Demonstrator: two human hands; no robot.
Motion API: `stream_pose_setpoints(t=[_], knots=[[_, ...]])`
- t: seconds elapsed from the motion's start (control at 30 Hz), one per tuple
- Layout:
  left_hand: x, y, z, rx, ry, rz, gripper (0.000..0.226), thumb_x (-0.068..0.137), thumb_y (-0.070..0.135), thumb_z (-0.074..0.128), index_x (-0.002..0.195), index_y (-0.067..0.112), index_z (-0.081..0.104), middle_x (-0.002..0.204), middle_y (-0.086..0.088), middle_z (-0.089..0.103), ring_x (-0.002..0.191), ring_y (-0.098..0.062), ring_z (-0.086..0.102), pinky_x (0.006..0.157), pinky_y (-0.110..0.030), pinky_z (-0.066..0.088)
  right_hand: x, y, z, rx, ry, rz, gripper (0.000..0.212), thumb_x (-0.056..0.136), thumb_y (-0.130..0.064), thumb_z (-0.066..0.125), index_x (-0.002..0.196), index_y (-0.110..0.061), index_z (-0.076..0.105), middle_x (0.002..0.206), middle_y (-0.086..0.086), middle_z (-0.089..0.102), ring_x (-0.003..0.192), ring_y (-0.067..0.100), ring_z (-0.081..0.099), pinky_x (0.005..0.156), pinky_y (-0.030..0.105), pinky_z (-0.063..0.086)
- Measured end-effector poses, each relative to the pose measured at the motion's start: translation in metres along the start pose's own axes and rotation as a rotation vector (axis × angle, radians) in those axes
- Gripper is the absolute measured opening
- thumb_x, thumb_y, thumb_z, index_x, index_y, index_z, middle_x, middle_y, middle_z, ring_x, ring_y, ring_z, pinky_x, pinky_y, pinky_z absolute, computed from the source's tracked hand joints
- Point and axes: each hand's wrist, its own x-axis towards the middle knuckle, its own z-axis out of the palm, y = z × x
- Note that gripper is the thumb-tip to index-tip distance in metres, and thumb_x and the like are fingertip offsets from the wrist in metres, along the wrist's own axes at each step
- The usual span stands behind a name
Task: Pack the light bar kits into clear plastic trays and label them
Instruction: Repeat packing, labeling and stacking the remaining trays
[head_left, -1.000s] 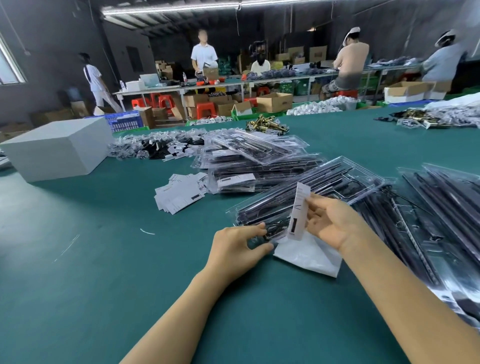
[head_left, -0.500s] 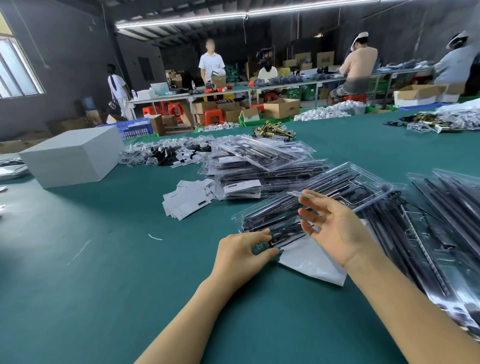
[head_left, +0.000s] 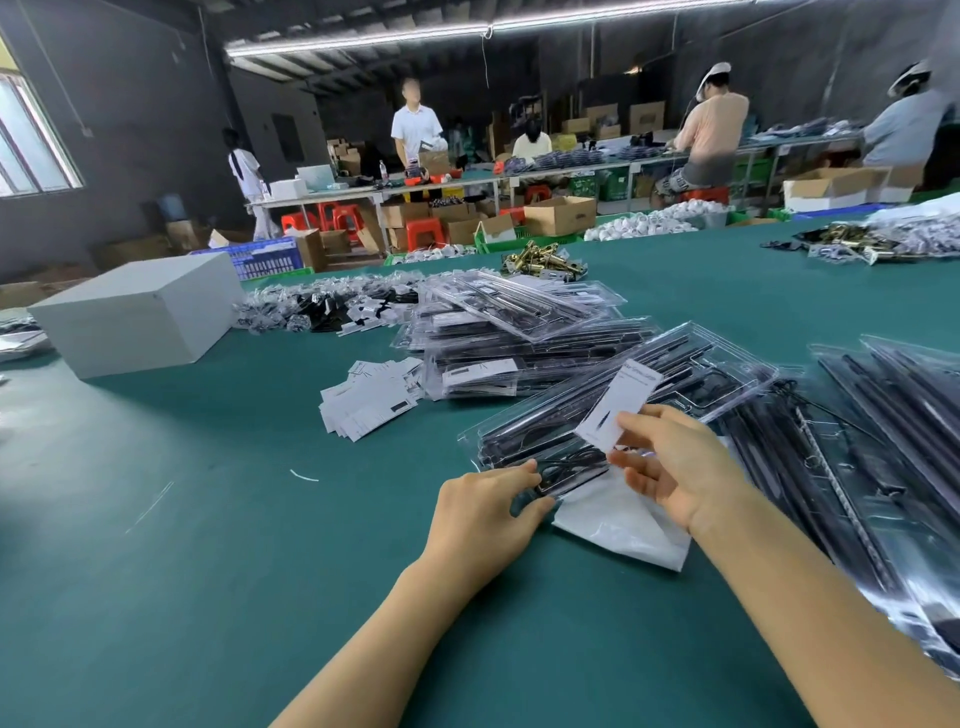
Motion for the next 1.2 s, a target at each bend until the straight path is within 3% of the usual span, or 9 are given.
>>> stream_pose_setpoints(t=[0.07,0.17,0.3,0.4,0.53,0.67,0.87,1.03,1.2], knots=[[-0.002,0.004,0.0,0.032,0.017,0.04,0.022,0.084,0.036,0.07,0.1,0.022,0.075,0.116,0.016,0.068,0.113,0.005,0.052,0.079,-0.017,0.045,-0.001,-0.008,-0.007,0.022,0.025,0.006,0.008,0.09,-0.012,0.064,0.084,-0.012,0.058,0.06,0.006,0.066,0.046,0.016,0.064,0.036,0.02,0.046],[-0.003,0.009,0.001,0.101,0.1,0.163,0.014,0.073,0.029,0.075,0.08,0.017,0.076,0.094,0.01,0.075,0.088,-0.004,0.067,0.055,-0.02,0.054,-0.001,-0.022,-0.02,0.086,0.082,-0.008,0.006,0.089,-0.005,0.062,0.086,-0.005,0.056,0.051,0.008,0.065,0.049,0.02,0.067,0.037,0.022,0.049],[-0.002,0.008,0.0,0.193,0.112,0.244,0.015,0.073,0.03,0.07,0.071,0.016,0.071,0.087,0.009,0.075,0.074,-0.01,0.07,0.04,-0.021,0.048,0.0,-0.015,-0.019,0.057,0.091,0.084,0.003,0.088,0.004,0.056,0.086,0.001,0.057,0.057,0.015,0.068,0.048,0.02,0.068,0.035,0.021,0.048],[0.001,0.005,-0.002,0.243,0.082,0.277,0.025,0.083,0.034,0.06,0.071,0.014,0.069,0.087,0.007,0.074,0.067,-0.016,0.069,0.039,-0.024,0.048,-0.001,0.015,-0.004,-0.013,0.101,0.165,0.004,0.087,0.006,0.054,0.088,0.003,0.056,0.059,0.016,0.066,0.042,0.019,0.065,0.034,0.021,0.047],[0.002,0.004,-0.004,0.245,0.043,0.289,0.038,0.089,0.036,0.042,0.076,0.012,0.068,0.084,0.002,0.071,0.067,-0.024,0.068,0.045,-0.032,0.051,0.002,0.036,0.007,-0.083,0.17,0.031,0.005,0.088,-0.002,0.051,0.089,-0.006,0.049,0.072,0.017,0.062,0.053,0.025,0.065,0.044,0.027,0.053],[0.003,0.003,-0.004,0.303,-0.014,0.301,0.026,0.092,0.032,0.053,0.085,0.011,0.066,0.092,0.004,0.07,0.071,-0.027,0.066,0.049,-0.035,0.05,0.001,0.043,0.003,-0.05,0.202,-0.032,0.009,0.089,-0.005,0.048,0.095,-0.002,0.053,0.086,0.021,0.065,0.064,0.029,0.068,0.051,0.032,0.055],[0.002,0.006,-0.007,0.305,0.001,0.347,0.019,0.079,0.031,0.07,0.081,0.011,0.068,0.092,0.006,0.071,0.06,-0.021,0.066,0.04,-0.024,0.046,0.0,0.055,0.005,-0.209,0.248,-0.161,0.012,0.087,-0.013,0.045,0.088,-0.006,0.054,0.093,0.017,0.066,0.078,0.03,0.068,0.061,0.037,0.06],[0.002,0.007,-0.01,0.247,-0.066,0.292,0.021,0.076,0.026,0.08,0.087,0.011,0.071,0.095,-0.005,0.067,0.065,-0.019,0.067,0.041,-0.028,0.048,-0.001,0.051,0.006,-0.267,0.24,-0.172,0.02,0.09,-0.019,0.044,0.084,-0.003,0.054,0.079,0.014,0.066,0.06,0.022,0.067,0.059,0.036,0.059],[0.003,0.007,-0.012,0.258,-0.056,0.315,0.013,0.087,0.022,0.066,0.085,0.009,0.07,0.088,-0.003,0.07,0.06,-0.029,0.064,0.044,-0.033,0.051,0.0,0.045,0.002,-0.231,0.223,-0.142,0.017,0.091,-0.016,0.049,0.084,-0.002,0.055,0.072,0.01,0.061,0.044,0.019,0.059,0.046,0.028,0.054]])
